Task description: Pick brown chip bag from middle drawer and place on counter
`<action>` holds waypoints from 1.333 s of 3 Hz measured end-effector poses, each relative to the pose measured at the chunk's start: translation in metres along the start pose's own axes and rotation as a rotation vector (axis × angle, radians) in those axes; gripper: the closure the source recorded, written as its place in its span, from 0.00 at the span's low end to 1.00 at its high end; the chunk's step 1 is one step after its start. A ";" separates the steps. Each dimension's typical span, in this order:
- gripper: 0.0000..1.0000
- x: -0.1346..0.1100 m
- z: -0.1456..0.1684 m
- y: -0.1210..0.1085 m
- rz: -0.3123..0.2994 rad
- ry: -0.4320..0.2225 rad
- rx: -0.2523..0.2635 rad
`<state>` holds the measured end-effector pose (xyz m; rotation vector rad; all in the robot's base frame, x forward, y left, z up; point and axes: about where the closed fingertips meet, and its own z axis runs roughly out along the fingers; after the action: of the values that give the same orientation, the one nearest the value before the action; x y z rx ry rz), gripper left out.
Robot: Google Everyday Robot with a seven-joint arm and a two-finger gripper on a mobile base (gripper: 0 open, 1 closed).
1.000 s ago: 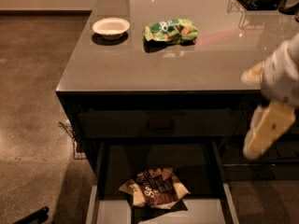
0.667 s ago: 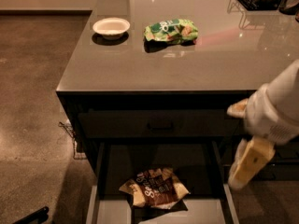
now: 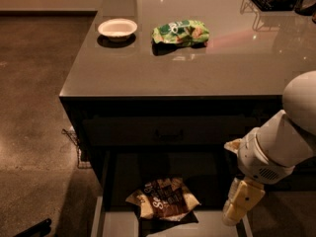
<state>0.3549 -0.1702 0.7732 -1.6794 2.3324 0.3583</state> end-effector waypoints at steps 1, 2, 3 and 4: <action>0.00 0.002 0.015 -0.001 0.017 0.002 -0.010; 0.00 0.018 0.072 -0.002 0.058 0.009 -0.033; 0.00 0.025 0.140 -0.022 0.083 -0.004 -0.023; 0.00 0.021 0.212 -0.061 0.137 -0.097 0.009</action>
Offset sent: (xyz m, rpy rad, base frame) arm 0.0393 0.0180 -0.1646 0.0367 -0.0399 -0.1428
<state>0.4182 -0.1361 0.5637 -1.4676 2.3801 0.4446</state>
